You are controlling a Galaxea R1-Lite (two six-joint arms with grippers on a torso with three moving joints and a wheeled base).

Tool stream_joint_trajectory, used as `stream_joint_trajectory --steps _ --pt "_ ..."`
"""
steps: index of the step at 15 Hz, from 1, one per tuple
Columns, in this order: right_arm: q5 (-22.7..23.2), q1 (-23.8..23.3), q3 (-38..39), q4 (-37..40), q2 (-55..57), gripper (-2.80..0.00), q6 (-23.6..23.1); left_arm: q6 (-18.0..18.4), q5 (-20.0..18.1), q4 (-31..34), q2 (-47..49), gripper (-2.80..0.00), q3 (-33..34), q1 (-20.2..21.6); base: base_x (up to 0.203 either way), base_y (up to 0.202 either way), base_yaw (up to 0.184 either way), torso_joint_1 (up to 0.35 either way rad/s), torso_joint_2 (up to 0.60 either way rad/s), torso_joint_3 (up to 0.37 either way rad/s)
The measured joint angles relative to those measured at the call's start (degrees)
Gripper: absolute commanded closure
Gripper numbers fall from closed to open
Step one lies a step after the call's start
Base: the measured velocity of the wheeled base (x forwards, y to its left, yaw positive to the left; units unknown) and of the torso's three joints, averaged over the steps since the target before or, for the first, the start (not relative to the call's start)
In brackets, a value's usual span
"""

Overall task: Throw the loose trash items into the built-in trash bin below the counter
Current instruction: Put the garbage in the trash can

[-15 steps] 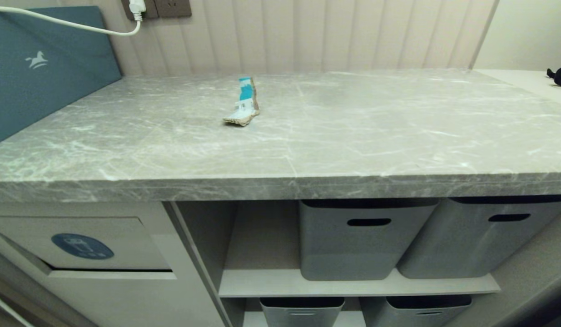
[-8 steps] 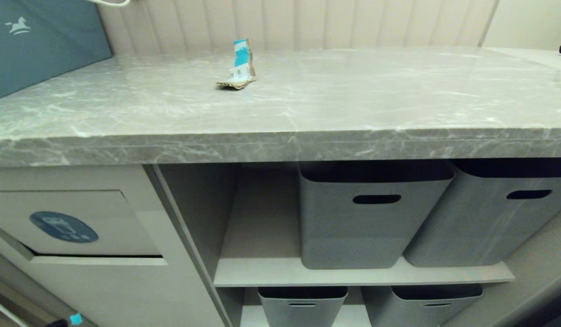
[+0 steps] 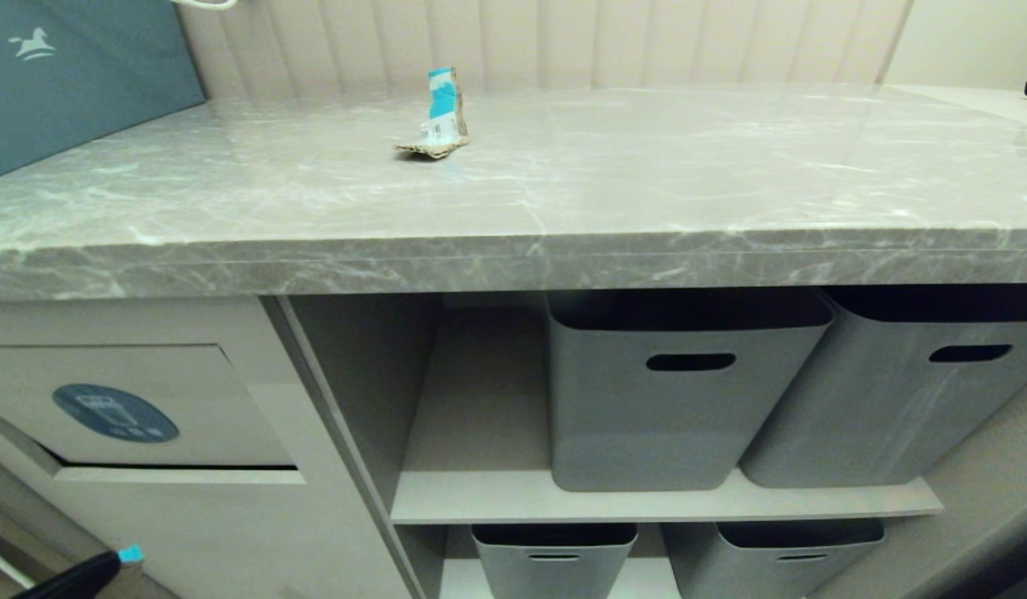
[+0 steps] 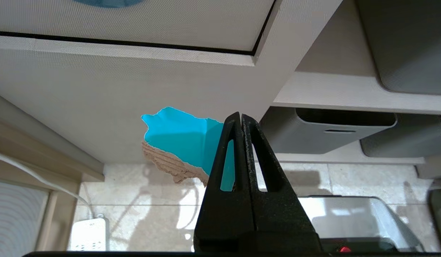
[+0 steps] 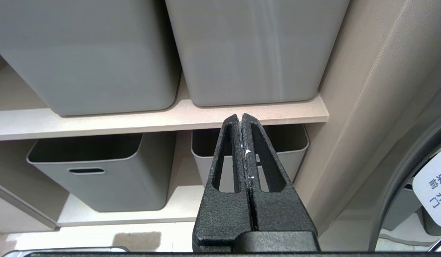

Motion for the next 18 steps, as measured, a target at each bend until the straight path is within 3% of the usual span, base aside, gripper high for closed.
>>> stream_joint_trajectory --steps 7,13,15,18 --pt "-0.02 0.00 0.00 0.02 0.00 0.00 0.02 0.86 0.02 -4.91 1.49 0.00 1.96 -0.05 0.000 0.000 0.000 0.000 0.00 0.000" --pt "-0.02 0.00 0.00 0.02 0.00 0.00 0.02 -2.78 -0.30 -5.53 4.44 0.00 3.31 1.81 0.000 0.000 0.000 0.000 0.00 0.000" --pt "0.00 0.00 0.00 0.04 0.00 0.00 0.02 -3.00 -2.57 -6.92 6.50 0.00 2.82 6.61 0.000 0.000 0.000 0.000 0.00 0.000" --pt "-0.02 0.00 0.00 0.03 0.00 0.00 0.05 -1.67 -11.75 -11.55 10.13 0.00 2.74 20.93 0.000 0.000 0.000 0.000 0.00 0.000"
